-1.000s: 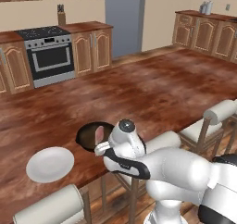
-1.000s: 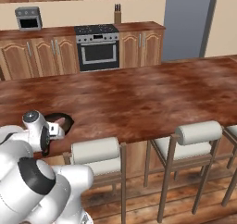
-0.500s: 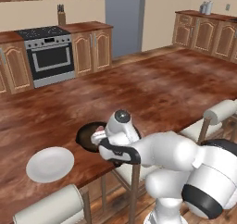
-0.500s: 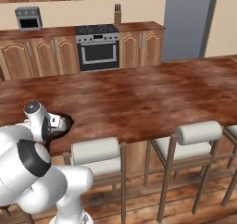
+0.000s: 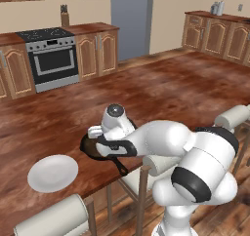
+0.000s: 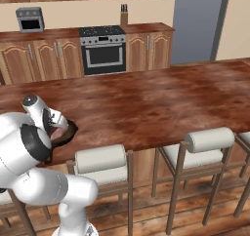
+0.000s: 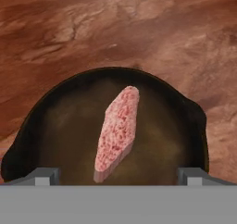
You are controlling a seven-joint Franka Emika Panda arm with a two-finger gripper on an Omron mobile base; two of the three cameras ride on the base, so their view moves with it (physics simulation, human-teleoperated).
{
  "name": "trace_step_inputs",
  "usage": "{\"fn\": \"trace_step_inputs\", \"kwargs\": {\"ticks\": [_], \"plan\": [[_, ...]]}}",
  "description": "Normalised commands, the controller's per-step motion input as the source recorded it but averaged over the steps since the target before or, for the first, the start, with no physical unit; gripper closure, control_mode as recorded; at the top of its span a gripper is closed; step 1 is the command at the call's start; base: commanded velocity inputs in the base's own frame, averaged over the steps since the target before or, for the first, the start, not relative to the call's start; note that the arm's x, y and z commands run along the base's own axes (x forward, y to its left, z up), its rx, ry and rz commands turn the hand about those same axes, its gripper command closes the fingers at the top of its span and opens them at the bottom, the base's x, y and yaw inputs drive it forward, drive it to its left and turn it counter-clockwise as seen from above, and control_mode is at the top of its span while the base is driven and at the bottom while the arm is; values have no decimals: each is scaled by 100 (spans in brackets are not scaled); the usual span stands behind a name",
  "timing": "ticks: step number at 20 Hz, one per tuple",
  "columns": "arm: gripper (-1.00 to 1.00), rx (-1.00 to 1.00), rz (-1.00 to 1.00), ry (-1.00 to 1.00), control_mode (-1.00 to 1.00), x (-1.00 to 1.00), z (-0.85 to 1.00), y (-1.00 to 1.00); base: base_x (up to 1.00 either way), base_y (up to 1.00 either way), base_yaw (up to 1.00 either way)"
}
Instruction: Pick up the pan with the steak in it and place it on the dining table. Then place the steak on the plate.
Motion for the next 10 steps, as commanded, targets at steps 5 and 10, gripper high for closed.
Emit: {"fn": "trace_step_inputs", "kwargs": {"ticks": [5,10], "plan": [[-100,0,0,1,-100,0,1,0,0,0,0],[-100,1,0,5,-100,15,-12,0,0,0,0]]}}
